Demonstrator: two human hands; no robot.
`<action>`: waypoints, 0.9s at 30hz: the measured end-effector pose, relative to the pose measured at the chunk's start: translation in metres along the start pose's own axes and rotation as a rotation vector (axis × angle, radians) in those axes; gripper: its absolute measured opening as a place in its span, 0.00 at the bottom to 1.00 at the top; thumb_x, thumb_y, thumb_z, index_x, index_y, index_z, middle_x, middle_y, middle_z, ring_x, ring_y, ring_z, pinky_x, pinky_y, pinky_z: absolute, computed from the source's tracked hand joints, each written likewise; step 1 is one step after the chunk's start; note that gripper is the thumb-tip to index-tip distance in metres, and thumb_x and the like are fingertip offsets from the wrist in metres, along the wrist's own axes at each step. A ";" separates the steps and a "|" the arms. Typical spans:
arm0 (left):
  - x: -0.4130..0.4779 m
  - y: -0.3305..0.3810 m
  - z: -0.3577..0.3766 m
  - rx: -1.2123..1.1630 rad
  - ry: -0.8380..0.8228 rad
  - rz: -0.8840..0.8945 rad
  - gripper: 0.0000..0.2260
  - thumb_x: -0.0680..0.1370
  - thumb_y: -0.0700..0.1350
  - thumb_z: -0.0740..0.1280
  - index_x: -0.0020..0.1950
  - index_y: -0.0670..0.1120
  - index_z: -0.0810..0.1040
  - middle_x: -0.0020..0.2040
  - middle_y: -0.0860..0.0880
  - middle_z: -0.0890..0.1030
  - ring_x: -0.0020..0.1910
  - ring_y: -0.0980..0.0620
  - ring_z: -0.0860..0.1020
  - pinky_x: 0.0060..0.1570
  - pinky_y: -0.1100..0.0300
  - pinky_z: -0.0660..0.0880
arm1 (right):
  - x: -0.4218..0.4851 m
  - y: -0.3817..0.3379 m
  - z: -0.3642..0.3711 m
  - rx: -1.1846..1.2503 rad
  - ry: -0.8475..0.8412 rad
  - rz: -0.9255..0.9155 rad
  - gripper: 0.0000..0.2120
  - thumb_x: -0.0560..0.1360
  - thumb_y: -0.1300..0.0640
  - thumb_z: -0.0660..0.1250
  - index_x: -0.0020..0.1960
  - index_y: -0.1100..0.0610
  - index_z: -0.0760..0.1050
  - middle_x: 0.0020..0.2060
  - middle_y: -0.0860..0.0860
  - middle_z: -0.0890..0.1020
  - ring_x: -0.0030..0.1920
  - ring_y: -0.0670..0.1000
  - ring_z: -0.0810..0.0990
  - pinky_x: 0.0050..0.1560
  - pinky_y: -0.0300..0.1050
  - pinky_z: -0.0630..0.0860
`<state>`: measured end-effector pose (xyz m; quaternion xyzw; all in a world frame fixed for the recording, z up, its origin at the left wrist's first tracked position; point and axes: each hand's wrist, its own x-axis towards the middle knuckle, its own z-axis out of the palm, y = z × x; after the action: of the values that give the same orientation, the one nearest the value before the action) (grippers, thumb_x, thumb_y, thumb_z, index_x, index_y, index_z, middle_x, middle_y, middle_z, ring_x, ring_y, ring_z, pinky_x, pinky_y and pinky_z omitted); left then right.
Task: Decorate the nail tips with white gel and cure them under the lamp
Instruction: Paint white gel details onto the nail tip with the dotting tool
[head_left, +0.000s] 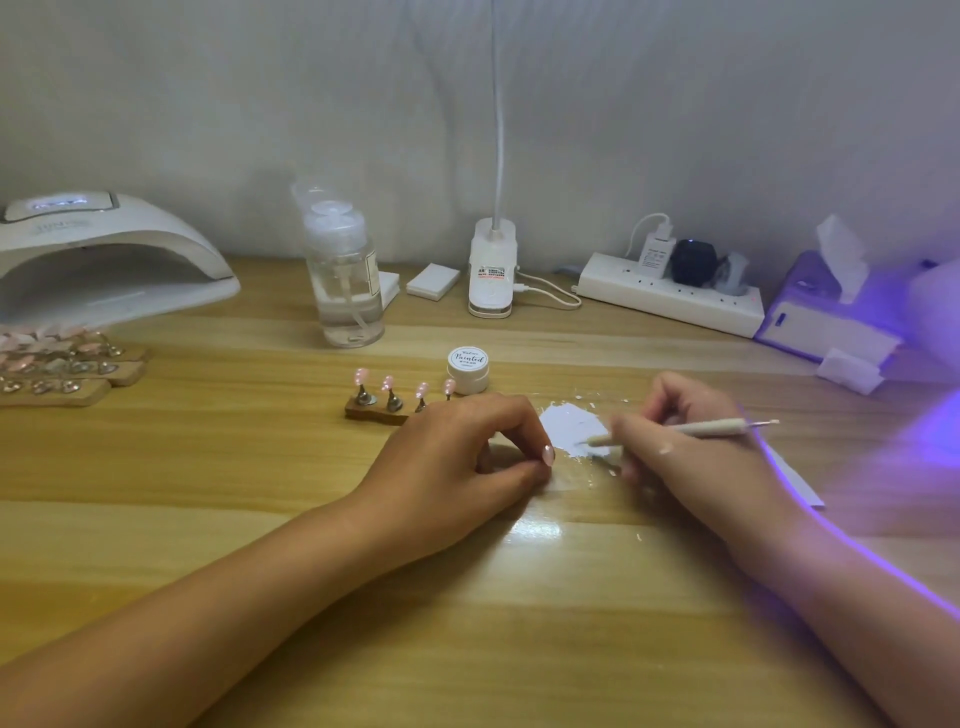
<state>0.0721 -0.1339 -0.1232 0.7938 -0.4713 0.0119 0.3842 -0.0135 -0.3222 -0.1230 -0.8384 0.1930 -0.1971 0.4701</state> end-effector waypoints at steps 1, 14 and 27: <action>0.000 0.000 0.000 -0.002 -0.001 0.001 0.06 0.75 0.41 0.73 0.43 0.52 0.80 0.34 0.71 0.75 0.32 0.70 0.72 0.33 0.74 0.63 | 0.001 0.000 -0.001 -0.001 0.038 -0.006 0.10 0.73 0.54 0.69 0.37 0.53 0.69 0.27 0.50 0.83 0.27 0.44 0.77 0.32 0.43 0.71; -0.001 -0.001 0.001 0.002 0.001 -0.008 0.06 0.74 0.42 0.73 0.43 0.53 0.80 0.35 0.70 0.76 0.33 0.70 0.72 0.34 0.74 0.63 | -0.002 -0.001 -0.001 0.003 0.048 -0.028 0.10 0.72 0.52 0.69 0.37 0.53 0.69 0.27 0.51 0.83 0.28 0.43 0.80 0.37 0.46 0.74; 0.000 -0.005 0.002 -0.023 0.012 -0.048 0.06 0.73 0.44 0.74 0.41 0.55 0.80 0.36 0.67 0.78 0.31 0.62 0.73 0.37 0.67 0.65 | -0.017 -0.016 0.006 0.638 0.069 0.077 0.18 0.73 0.63 0.67 0.28 0.51 0.66 0.21 0.52 0.74 0.19 0.46 0.63 0.19 0.34 0.59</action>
<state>0.0753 -0.1335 -0.1280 0.8005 -0.4498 0.0022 0.3962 -0.0224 -0.3011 -0.1145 -0.6337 0.1691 -0.2580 0.7094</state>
